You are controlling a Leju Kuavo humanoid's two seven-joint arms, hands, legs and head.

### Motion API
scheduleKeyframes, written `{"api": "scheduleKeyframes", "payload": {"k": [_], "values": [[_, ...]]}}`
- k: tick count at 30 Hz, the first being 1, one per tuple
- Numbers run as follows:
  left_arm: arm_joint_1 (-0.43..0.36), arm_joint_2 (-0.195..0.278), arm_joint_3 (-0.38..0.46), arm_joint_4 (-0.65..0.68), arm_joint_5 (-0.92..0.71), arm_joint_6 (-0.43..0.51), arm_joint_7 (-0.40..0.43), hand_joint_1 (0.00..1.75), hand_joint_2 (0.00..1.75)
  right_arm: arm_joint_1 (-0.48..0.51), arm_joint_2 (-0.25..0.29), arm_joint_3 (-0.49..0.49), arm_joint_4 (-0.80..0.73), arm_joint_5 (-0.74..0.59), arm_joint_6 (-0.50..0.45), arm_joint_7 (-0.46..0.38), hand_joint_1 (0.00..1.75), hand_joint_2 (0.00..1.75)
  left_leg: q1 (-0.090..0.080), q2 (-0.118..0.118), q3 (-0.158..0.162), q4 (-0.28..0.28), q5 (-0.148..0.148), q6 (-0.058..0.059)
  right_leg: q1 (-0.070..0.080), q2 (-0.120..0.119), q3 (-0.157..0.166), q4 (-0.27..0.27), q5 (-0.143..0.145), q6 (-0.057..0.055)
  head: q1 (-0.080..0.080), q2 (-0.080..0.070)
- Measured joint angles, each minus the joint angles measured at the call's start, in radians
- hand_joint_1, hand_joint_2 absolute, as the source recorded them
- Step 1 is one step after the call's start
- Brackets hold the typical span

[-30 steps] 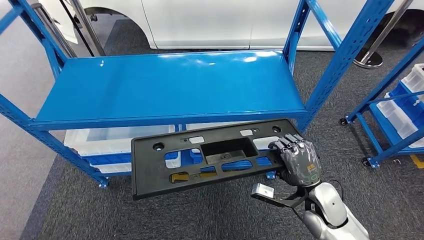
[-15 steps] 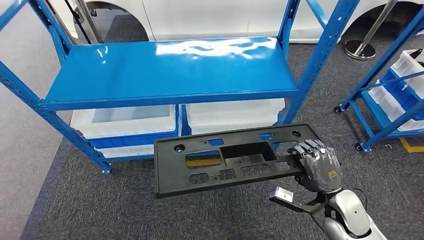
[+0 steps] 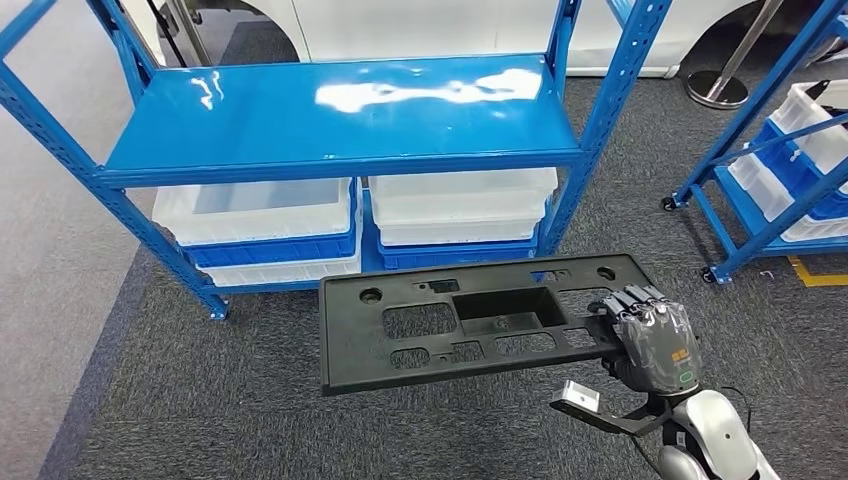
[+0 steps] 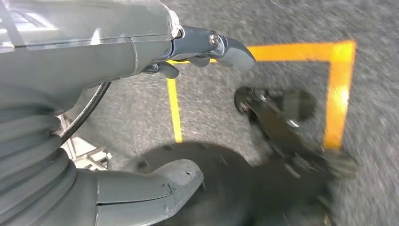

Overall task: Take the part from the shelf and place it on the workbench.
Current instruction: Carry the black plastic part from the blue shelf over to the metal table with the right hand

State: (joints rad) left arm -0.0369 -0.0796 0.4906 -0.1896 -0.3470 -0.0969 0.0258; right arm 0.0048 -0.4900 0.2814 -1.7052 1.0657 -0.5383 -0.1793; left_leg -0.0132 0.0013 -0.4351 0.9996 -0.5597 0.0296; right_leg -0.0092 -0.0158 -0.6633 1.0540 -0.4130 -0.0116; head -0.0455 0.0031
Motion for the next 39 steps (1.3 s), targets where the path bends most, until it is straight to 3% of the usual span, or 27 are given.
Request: {"api": "scheduleKeyframes", "payload": {"k": [2, 3, 5, 7, 8, 9, 10, 11, 12, 13, 15, 17, 18, 20, 22, 23, 24, 25, 26, 28, 30, 31, 33, 34, 35, 37, 39], "values": [[-0.002, 0.0, 0.0, 0.0, 0.0, 0.0, -0.001, 0.0, 1.75, 0.005, -0.004, -0.005, -0.007, -0.004, 0.0, 0.0, 1.75, 1.75, 0.0, 0.001, 0.002, -0.03, 0.011, 0.007, -0.003, -0.002, -0.002, -0.009, 0.019, 0.012, 0.0, 0.0], [-0.002, -0.001, 0.0, 0.0, -0.001, -0.001, -0.001, 0.0, 1.75, 0.01, -0.007, -0.009, -0.01, -0.006, 0.001, -0.001, 1.75, 1.75, 0.002, 0.003, -0.006, -0.037, 0.027, 0.013, -0.004, 0.001, -0.007, -0.006, 0.009, 0.018, 0.0, 0.0], [-0.003, -0.001, 0.0, 0.0, -0.003, -0.002, -0.001, 0.0, 1.75, 0.018, -0.015, -0.02, -0.016, -0.01, 0.006, -0.002, 1.75, 1.75, 0.007, 0.009, -0.031, -0.048, 0.059, 0.025, -0.004, 0.008, -0.025, 0.049, -0.07, 0.025, 0.001, 0.0], [-0.002, -0.001, 0.001, 0.0, -0.002, -0.005, -0.002, 0.0, 1.75, 0.026, -0.018, -0.028, -0.021, -0.014, 0.017, -0.005, 1.75, 1.75, 0.006, 0.013, -0.063, -0.045, 0.082, 0.03, -0.006, 0.011, -0.048, 0.164, -0.167, 0.031, 0.001, 0.0], [-0.002, -0.001, 0.001, 0.0, -0.001, -0.009, -0.003, 0.0, 1.75, 0.031, -0.019, -0.032, -0.022, -0.015, 0.023, -0.007, 1.75, 1.75, 0.006, 0.016, -0.081, -0.041, 0.092, 0.029, -0.008, 0.012, -0.054, 0.22, -0.178, 0.035, 0.001, 0.0], [-0.002, -0.001, 0.002, 0.0, 0.0, -0.014, -0.002, 0.0, 1.75, 0.036, -0.02, -0.036, -0.024, -0.017, 0.028, -0.01, 1.75, 1.75, 0.006, 0.019, -0.099, -0.036, 0.101, 0.028, -0.01, 0.011, -0.052, 0.259, -0.16, 0.039, 0.001, 0.0], [-0.001, -0.002, 0.004, 0.0, 0.001, -0.019, 0.0, 0.0, 1.75, 0.039, -0.02, -0.041, -0.026, -0.019, 0.033, -0.013, 1.75, 1.75, 0.007, 0.025, -0.118, -0.029, 0.109, 0.025, -0.013, 0.01, -0.039, 0.271, -0.122, 0.043, 0.001, 0.0], [-0.001, -0.003, 0.005, 0.0, 0.002, -0.022, 0.004, 0.0, 1.75, 0.04, -0.02, -0.045, -0.027, -0.022, 0.037, -0.016, 1.75, 1.75, 0.008, 0.031, -0.135, -0.021, 0.115, 0.022, -0.016, 0.005, -0.01, 0.25, -0.083, 0.047, 0.001, 0.0], [0.0, -0.004, 0.006, 0.0, 0.002, -0.024, 0.008, 0.0, 1.75, 0.04, -0.02, -0.048, -0.028, -0.026, 0.041, -0.018, 1.75, 1.75, 0.009, 0.038, -0.15, -0.01, 0.119, 0.018, -0.019, -0.008, 0.036, 0.196, -0.067, 0.05, 0.001, 0.0], [0.002, -0.005, 0.006, 0.0, 0.003, -0.025, 0.009, 0.0, 1.75, 0.038, -0.021, -0.05, -0.03, -0.029, 0.044, -0.019, 1.75, 1.75, 0.008, 0.044, -0.161, 0.002, 0.121, 0.013, -0.017, -0.022, 0.09, 0.123, -0.076, 0.051, 0.001, 0.0], [0.002, -0.005, 0.01, 0.0, 0.007, -0.025, 0.008, 0.0, 1.75, 0.037, -0.022, -0.056, -0.036, -0.032, 0.047, -0.022, 1.75, 1.75, 0.005, 0.057, -0.174, 0.023, 0.123, 0.002, -0.013, -0.04, 0.167, 0.001, -0.13, 0.043, 0.0, 0.0], [0.001, -0.005, 0.016, 0.0, 0.009, -0.024, 0.007, 0.0, 1.75, 0.039, -0.023, -0.062, -0.041, -0.034, 0.049, -0.023, 1.75, 1.75, 0.005, 0.073, -0.181, 0.032, 0.128, -0.01, -0.011, -0.028, 0.176, -0.034, -0.149, 0.025, 0.0, 0.0], [0.001, -0.005, 0.018, 0.0, 0.009, -0.024, 0.006, 0.0, 1.75, 0.04, -0.024, -0.065, -0.042, -0.035, 0.049, -0.023, 1.75, 1.75, 0.007, 0.071, -0.185, 0.038, 0.122, -0.016, -0.011, -0.02, 0.17, -0.033, -0.143, 0.016, 0.0, 0.0], [0.001, -0.004, 0.023, 0.0, 0.009, -0.022, 0.007, 0.0, 1.75, 0.042, -0.024, -0.068, -0.044, -0.036, 0.051, -0.023, 1.75, 1.75, 0.012, 0.043, -0.207, 0.097, 0.067, -0.028, -0.012, -0.005, 0.157, -0.034, -0.128, 0.0, 0.0, 0.0], [0.004, -0.004, 0.024, 0.0, 0.009, -0.021, 0.008, 0.0, 1.75, 0.042, -0.025, -0.07, -0.045, -0.038, 0.053, -0.023, 1.75, 1.75, 0.015, 0.014, -0.251, 0.219, -0.013, -0.034, -0.01, 0.012, 0.14, -0.031, -0.116, -0.008, 0.0, 0.0], [0.006, -0.004, 0.025, 0.0, 0.009, -0.021, 0.009, 0.0, 1.75, 0.042, -0.025, -0.07, -0.045, -0.039, 0.054, -0.023, 1.75, 1.75, 0.015, 0.009, -0.269, 0.276, -0.037, -0.034, -0.007, 0.022, 0.132, -0.029, -0.11, -0.009, 0.0, 0.0], [0.007, -0.004, 0.025, 0.0, 0.009, -0.021, 0.009, 0.0, 1.75, 0.043, -0.025, -0.07, -0.045, -0.04, 0.055, -0.023, 1.75, 1.75, 0.015, 0.007, -0.274, 0.305, -0.041, -0.031, -0.005, 0.033, 0.124, -0.027, -0.106, -0.009, 0.0, 0.0], [0.007, -0.004, 0.025, 0.0, 0.009, -0.021, 0.009, 0.0, 1.75, 0.043, -0.025, -0.07, -0.045, -0.041, 0.056, -0.023, 1.75, 1.75, 0.014, 0.005, -0.261, 0.297, -0.026, -0.027, -0.002, 0.044, 0.119, -0.025, -0.103, -0.009, 0.0, 0.0], [0.007, -0.004, 0.025, 0.0, 0.009, -0.02, 0.009, 0.0, 1.75, 0.043, -0.025, -0.071, -0.045, -0.041, 0.057, -0.023, 1.75, 1.75, 0.013, -0.001, -0.229, 0.249, 0.005, -0.019, 0.001, 0.054, 0.117, -0.023, -0.101, -0.009, 0.0, 0.0], [0.008, -0.001, 0.026, 0.0, 0.008, -0.02, 0.009, 0.0, 1.75, 0.041, -0.024, -0.072, -0.046, -0.042, 0.061, -0.023, 1.75, 1.75, 0.01, -0.039, -0.149, 0.114, 0.057, 0.004, 0.003, 0.074, 0.114, -0.022, -0.098, -0.006, 0.0, 0.0], [0.009, 0.002, 0.027, 0.0, 0.007, -0.02, 0.01, 0.0, 1.75, 0.037, -0.024, -0.072, -0.047, -0.043, 0.066, -0.023, 1.75, 1.75, 0.007, -0.071, -0.107, 0.036, 0.072, 0.017, -0.005, 0.092, 0.107, -0.023, -0.092, 0.004, 0.0, 0.0], [0.008, 0.002, 0.027, 0.0, 0.006, -0.02, 0.01, 0.0, 1.75, 0.036, -0.023, -0.072, -0.048, -0.043, 0.068, -0.023, 1.75, 1.75, 0.005, -0.071, -0.102, 0.026, 0.073, 0.017, -0.01, 0.102, 0.104, -0.026, -0.087, 0.012, 0.0, 0.0], [0.006, 0.001, 0.028, 0.0, 0.004, -0.019, 0.011, 0.0, 1.75, 0.039, -0.024, -0.074, -0.049, -0.043, 0.07, -0.022, 1.75, 1.75, 0.005, -0.049, -0.091, -0.006, 0.082, 0.019, -0.011, 0.11, 0.1, -0.03, -0.083, 0.025, 0.0, 0.0], [0.005, 0.0, 0.028, 0.0, 0.003, -0.019, 0.011, 0.0, 1.75, 0.039, -0.025, -0.076, -0.049, -0.043, 0.07, -0.022, 1.75, 1.75, 0.007, -0.036, -0.083, -0.026, 0.088, 0.021, -0.009, 0.097, 0.093, -0.021, -0.091, 0.029, 0.001, 0.0], [0.006, 0.0, 0.028, 0.0, 0.002, -0.019, 0.012, 0.0, 1.75, 0.038, -0.027, -0.078, -0.05, -0.043, 0.071, -0.022, 1.75, 1.75, 0.01, -0.022, -0.076, -0.044, 0.093, 0.024, -0.005, 0.077, 0.078, 0.008, -0.111, 0.033, 0.002, 0.0], [0.007, 0.0, 0.028, 0.0, 0.001, -0.02, 0.013, 0.0, 1.75, 0.036, -0.03, -0.082, -0.051, -0.043, 0.072, -0.021, 1.75, 1.75, 0.013, 0.003, -0.073, -0.053, 0.095, 0.026, -0.008, 0.035, 0.023, 0.119, -0.169, 0.041, 0.004, 0.0], [0.008, 0.0, 0.028, 0.0, 0.0, -0.02, 0.014, 0.0, 1.75, 0.038, -0.03, -0.085, -0.05, -0.043, 0.074, -0.021, 1.75, 1.75, 0.013, 0.028, -0.078, -0.042, 0.089, 0.024, -0.015, 0.024, -0.022, 0.206, -0.192, 0.052, 0.004, 0.0]]}}
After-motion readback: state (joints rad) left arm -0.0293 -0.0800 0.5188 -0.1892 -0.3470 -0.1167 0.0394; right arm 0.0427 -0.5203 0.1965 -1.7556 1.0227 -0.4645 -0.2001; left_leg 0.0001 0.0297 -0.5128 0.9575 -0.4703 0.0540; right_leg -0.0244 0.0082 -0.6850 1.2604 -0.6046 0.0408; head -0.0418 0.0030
